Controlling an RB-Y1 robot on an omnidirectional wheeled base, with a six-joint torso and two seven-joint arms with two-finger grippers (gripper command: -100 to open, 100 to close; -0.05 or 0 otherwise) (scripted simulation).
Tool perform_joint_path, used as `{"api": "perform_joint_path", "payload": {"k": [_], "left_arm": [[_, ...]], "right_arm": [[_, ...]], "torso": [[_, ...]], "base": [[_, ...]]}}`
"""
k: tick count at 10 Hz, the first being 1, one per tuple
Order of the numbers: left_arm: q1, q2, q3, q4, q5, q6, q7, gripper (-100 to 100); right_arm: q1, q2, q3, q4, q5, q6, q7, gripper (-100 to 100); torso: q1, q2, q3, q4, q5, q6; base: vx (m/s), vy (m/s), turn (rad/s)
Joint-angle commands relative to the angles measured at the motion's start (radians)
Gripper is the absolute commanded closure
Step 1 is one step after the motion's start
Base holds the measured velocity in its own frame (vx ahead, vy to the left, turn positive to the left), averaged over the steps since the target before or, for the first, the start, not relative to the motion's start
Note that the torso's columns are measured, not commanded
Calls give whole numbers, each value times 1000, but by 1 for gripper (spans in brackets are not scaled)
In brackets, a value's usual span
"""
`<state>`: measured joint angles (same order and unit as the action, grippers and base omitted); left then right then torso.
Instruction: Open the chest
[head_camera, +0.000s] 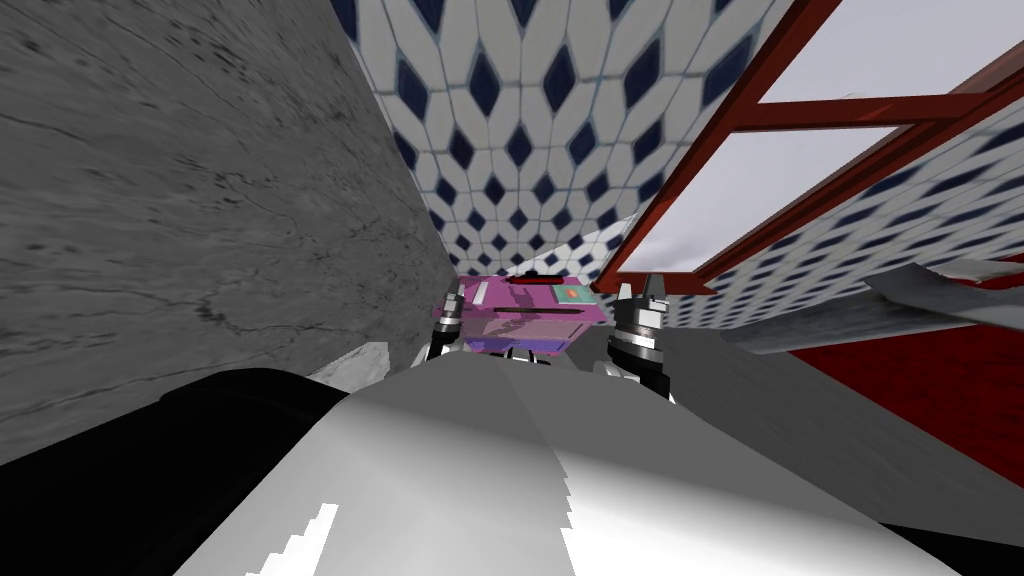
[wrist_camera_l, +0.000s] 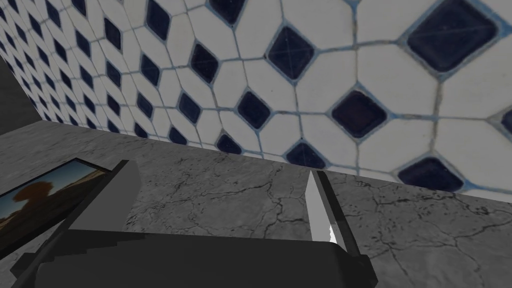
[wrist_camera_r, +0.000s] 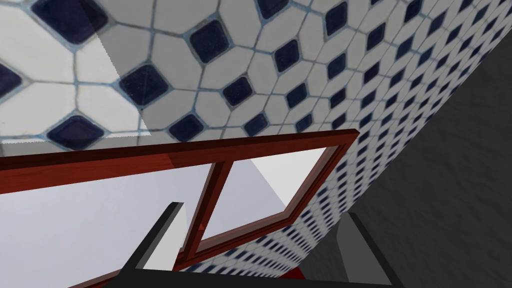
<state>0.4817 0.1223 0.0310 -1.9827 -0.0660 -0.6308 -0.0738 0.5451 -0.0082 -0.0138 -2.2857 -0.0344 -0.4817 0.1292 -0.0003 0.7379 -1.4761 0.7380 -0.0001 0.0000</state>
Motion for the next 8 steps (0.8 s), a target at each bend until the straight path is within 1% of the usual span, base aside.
{"api": "perform_joint_path", "payload": {"k": [1,2,4,5,7,8], "left_arm": [[-16,15,4,81,-5,-53,-14,-100],[-16,15,4,94,-5,-53,-14,-100],[-31,27,8,157,-8,-95,-26,-100],[-31,27,8,169,-8,-95,-26,-100],[-46,39,12,238,-12,-140,-38,-100],[-46,39,12,248,-12,-140,-38,-100]], "right_arm": [[0,0,0,0,0,0,0,0],[0,0,0,0,0,0,0,0],[0,0,0,0,0,0,0,0],[0,0,0,0,0,0,0,0],[0,0,0,0,0,0,0,0],[0,0,0,0,0,0,0,0]], "torso": [[0,0,0,0,0,0],[0,0,0,0,0,0],[2,1,0,0,0,0],[1,0,0,0,0,0],[0,0,0,0,0,0],[-1,0,0,0,0,0]], "base": [[16,-75,20],[11,-52,6],[8,-49,13],[4,-40,8],[4,-54,14],[14,-63,10]]}}
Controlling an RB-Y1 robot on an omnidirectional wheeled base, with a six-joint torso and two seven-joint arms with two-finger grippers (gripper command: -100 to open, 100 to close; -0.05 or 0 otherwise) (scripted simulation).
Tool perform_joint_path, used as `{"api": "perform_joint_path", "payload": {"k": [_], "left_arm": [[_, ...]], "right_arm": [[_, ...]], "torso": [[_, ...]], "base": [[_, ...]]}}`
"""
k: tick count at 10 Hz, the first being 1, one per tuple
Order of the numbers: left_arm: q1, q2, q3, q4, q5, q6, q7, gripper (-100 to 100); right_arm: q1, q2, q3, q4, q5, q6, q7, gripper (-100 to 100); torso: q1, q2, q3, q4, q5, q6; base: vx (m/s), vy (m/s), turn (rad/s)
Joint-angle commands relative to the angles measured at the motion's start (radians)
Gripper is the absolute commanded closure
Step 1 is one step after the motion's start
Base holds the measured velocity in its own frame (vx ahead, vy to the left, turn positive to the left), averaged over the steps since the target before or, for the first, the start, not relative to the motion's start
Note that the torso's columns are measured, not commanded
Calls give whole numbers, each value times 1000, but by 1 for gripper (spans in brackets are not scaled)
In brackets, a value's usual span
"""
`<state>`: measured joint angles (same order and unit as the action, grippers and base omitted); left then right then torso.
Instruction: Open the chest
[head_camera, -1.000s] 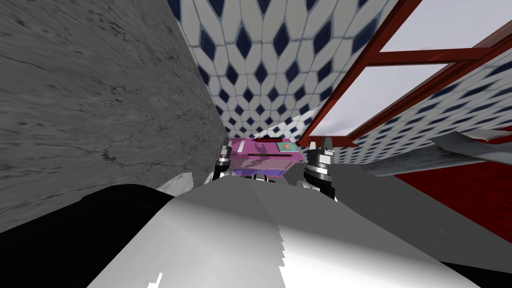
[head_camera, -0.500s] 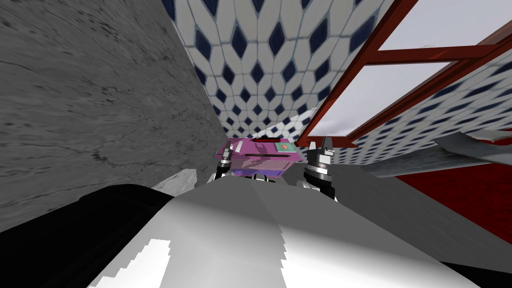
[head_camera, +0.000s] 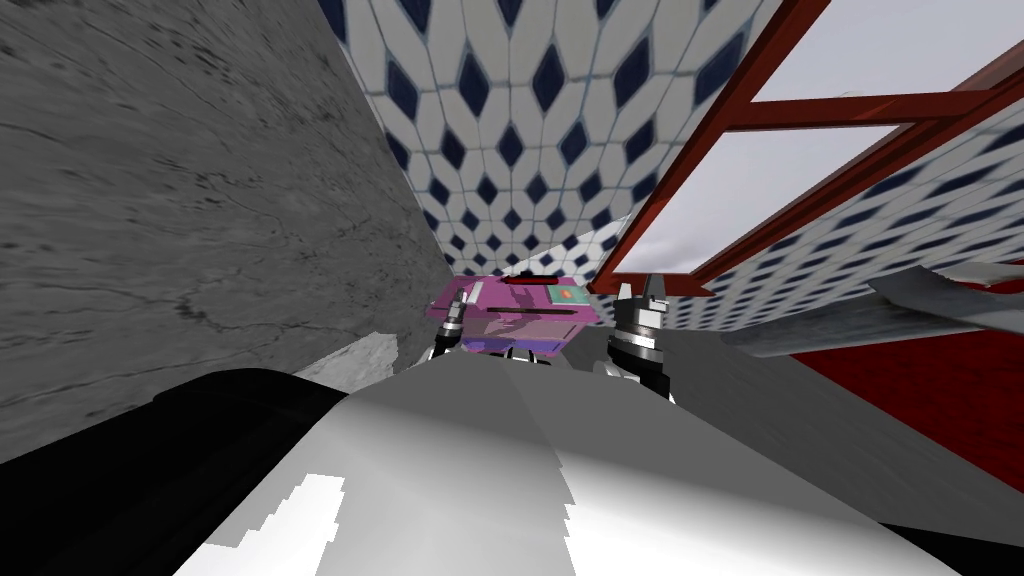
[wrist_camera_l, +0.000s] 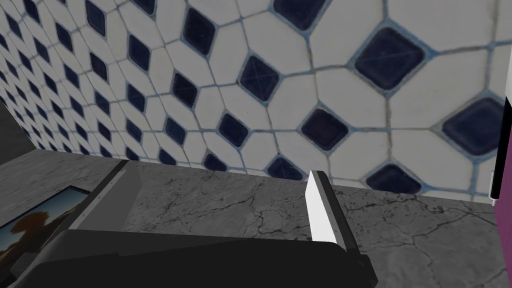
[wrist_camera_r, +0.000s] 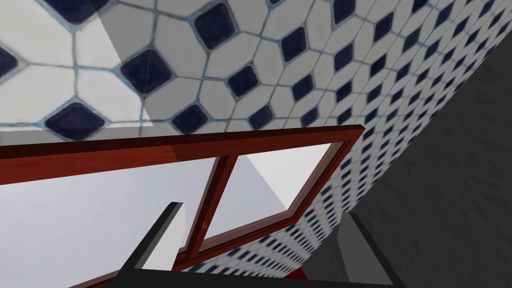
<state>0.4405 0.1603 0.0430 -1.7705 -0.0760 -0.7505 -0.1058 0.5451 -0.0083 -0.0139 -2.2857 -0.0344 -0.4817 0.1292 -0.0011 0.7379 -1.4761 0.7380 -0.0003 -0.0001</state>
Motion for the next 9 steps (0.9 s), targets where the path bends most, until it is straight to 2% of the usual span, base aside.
{"api": "perform_joint_path", "payload": {"k": [1,3,8,9], "left_arm": [[-13,7,1,72,-4,-42,-12,-100],[-29,14,5,143,-8,-87,-24,-100],[-46,18,9,245,-12,-131,-37,-100],[-55,19,11,286,-14,-154,-43,-100]], "right_arm": [[0,0,0,0,0,0,0,0],[0,0,0,0,0,0,0,0],[0,0,0,0,0,0,0,0],[0,0,0,0,0,0,0,0]], "torso": [[0,0,0,0,0,0],[1,0,0,0,0,0],[2,0,0,0,1,0],[1,0,0,0,0,0]], "base": [[14,-57,13],[10,-75,17],[10,-45,10],[0,-44,12]]}}
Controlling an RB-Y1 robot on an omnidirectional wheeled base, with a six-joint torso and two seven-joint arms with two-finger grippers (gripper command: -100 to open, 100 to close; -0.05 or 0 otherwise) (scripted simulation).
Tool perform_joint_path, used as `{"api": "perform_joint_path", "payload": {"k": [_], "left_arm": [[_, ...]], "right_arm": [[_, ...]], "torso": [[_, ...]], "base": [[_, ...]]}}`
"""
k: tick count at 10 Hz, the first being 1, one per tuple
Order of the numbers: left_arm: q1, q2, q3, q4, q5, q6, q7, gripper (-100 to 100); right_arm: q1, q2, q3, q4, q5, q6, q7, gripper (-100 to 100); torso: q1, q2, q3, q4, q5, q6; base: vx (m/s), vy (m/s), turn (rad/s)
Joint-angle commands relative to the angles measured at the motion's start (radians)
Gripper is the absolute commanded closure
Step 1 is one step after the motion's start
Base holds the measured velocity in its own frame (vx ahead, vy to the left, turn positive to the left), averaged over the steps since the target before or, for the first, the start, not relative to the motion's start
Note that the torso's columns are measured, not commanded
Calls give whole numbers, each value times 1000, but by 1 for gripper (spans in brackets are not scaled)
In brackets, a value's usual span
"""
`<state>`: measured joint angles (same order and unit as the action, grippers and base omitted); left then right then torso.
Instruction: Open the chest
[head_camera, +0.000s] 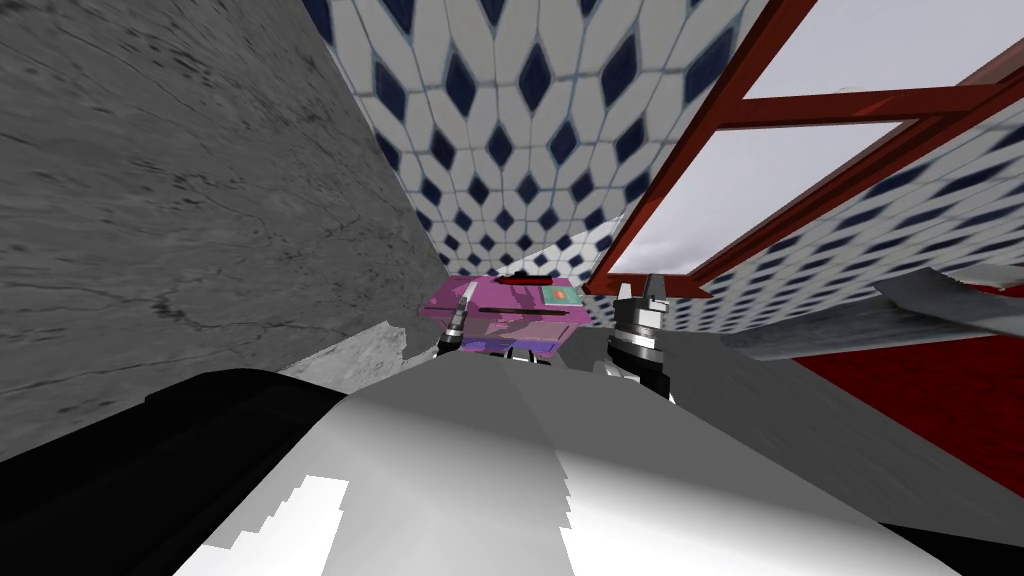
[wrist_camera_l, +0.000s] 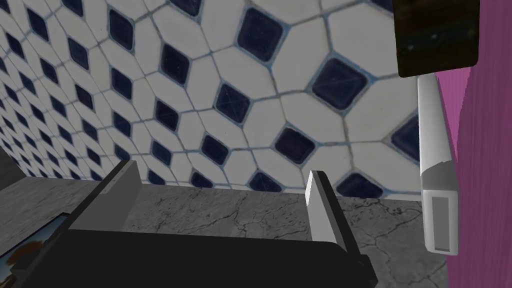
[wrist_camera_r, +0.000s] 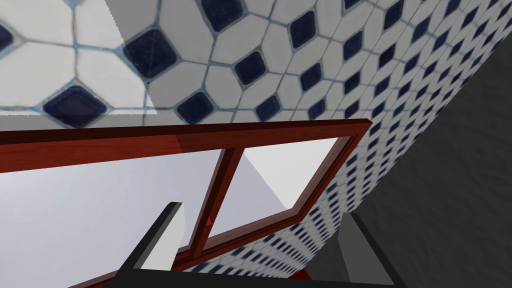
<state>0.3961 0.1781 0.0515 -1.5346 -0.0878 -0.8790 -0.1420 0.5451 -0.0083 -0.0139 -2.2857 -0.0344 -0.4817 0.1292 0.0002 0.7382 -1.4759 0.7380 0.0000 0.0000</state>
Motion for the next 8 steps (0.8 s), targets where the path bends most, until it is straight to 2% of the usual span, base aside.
{"api": "perform_joint_path", "payload": {"k": [1,3,8], "left_arm": [[-10,1,3,54,-2,-25,-7,-100],[-29,1,6,123,-6,-70,-19,-100],[-47,-3,10,238,-10,-114,-32,-100]], "right_arm": [[0,0,0,0,0,0,0,0],[0,0,0,0,0,0,0,0],[0,0,0,0,0,0,0,0]], "torso": [[-1,0,0,0,0,0],[-1,-1,0,0,0,0],[1,-3,-1,-3,3,2]], "base": [[1,-38,9],[10,-57,15],[9,-44,14]]}}
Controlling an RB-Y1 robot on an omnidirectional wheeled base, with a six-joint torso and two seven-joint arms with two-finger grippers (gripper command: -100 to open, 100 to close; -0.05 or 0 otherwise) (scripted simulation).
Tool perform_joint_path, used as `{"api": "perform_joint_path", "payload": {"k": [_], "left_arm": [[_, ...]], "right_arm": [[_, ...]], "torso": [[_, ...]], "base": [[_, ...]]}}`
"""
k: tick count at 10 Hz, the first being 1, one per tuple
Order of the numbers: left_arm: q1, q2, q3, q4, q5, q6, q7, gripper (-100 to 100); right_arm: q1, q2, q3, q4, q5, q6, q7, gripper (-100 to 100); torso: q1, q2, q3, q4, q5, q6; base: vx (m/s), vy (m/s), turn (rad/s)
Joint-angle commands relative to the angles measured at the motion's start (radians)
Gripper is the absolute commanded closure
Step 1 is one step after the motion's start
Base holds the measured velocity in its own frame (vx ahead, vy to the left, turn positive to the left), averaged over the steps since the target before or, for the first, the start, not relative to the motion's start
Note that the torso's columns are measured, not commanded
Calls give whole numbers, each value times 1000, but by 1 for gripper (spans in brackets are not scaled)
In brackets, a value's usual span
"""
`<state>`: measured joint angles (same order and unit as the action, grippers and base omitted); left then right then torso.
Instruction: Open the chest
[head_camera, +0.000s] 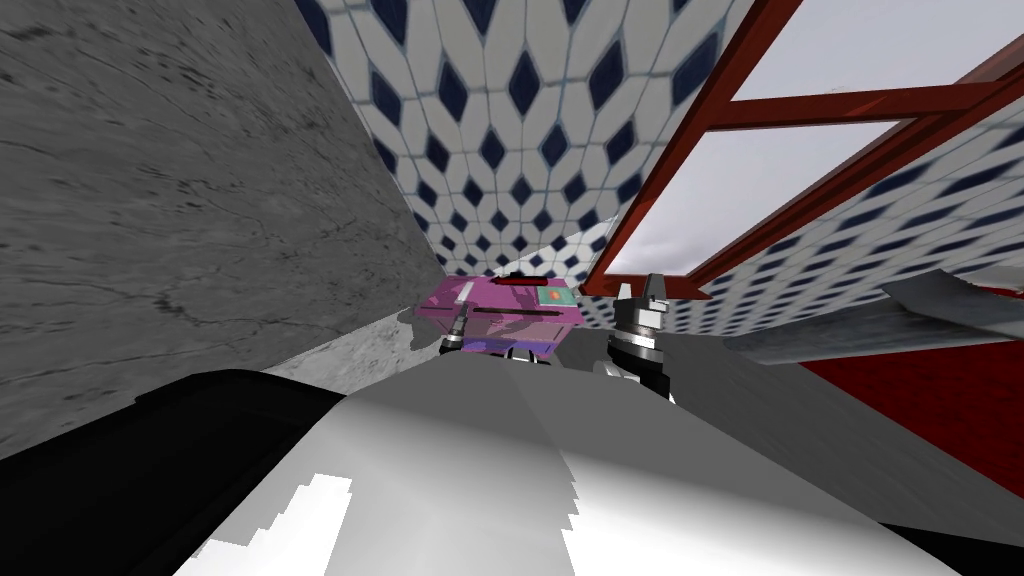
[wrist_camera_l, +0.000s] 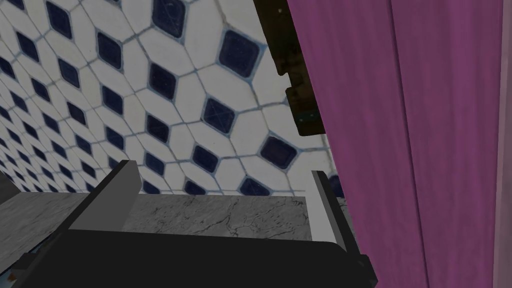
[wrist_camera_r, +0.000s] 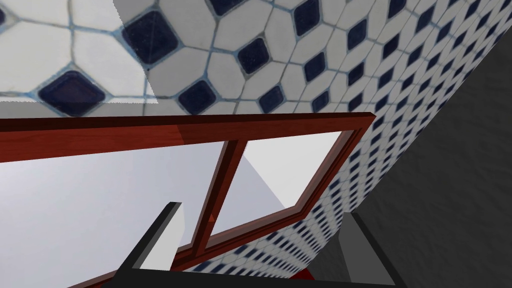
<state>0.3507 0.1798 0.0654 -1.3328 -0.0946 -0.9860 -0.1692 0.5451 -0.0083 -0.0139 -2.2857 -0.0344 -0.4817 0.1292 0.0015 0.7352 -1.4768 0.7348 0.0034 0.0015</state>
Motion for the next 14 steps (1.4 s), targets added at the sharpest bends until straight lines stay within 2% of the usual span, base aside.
{"api": "perform_joint_path", "payload": {"k": [1,4,6,8,9,14], "left_arm": [[-11,-7,-2,69,-5,-29,-11,-100],[-11,-7,-2,83,-5,-29,-11,-100],[-20,-9,0,127,-7,-50,-17,-100],[-20,-9,0,130,-7,-50,-17,-100],[-30,-11,2,160,-9,-72,-23,-100],[-30,-11,2,176,-9,-72,-23,-100]], "right_arm": [[0,0,0,0,0,0,0,0],[0,0,0,0,0,0,0,0],[0,0,0,0,0,0,0,0],[0,0,0,0,0,0,0,0],[0,0,0,0,0,0,0,0],[0,0,0,0,0,0,0,0]], "torso": [[0,-2,-1,-3,2,1],[0,-5,-2,-6,5,3],[0,-8,-3,-9,8,3],[1,-10,-3,-11,10,5],[3,-11,-4,-12,11,5],[3,-11,-3,-16,15,5]], "base": [[5,-38,19],[3,-15,7],[11,-28,11],[0,-5,0],[7,-27,6],[4,-8,4]]}}
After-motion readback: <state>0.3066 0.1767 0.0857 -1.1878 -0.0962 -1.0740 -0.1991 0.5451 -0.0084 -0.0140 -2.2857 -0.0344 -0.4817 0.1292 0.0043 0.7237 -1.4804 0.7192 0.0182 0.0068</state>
